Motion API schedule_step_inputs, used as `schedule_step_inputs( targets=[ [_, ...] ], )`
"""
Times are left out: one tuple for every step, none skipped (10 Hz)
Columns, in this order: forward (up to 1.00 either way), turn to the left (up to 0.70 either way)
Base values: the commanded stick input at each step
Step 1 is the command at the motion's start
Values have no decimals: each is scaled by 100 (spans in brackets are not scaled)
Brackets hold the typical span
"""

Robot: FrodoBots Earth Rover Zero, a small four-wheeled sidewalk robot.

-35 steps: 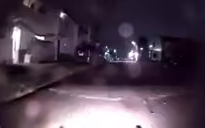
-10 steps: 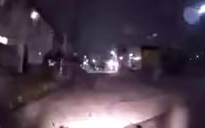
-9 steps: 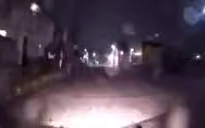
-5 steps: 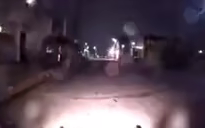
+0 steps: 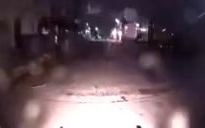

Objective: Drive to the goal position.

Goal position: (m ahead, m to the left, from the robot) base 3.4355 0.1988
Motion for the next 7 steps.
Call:
schedule_step_inputs(
  targets=[
    [70, 2],
    [70, 3],
    [70, 3],
    [70, 3],
    [70, 3],
    [70, 3],
    [70, 3]
  ],
)
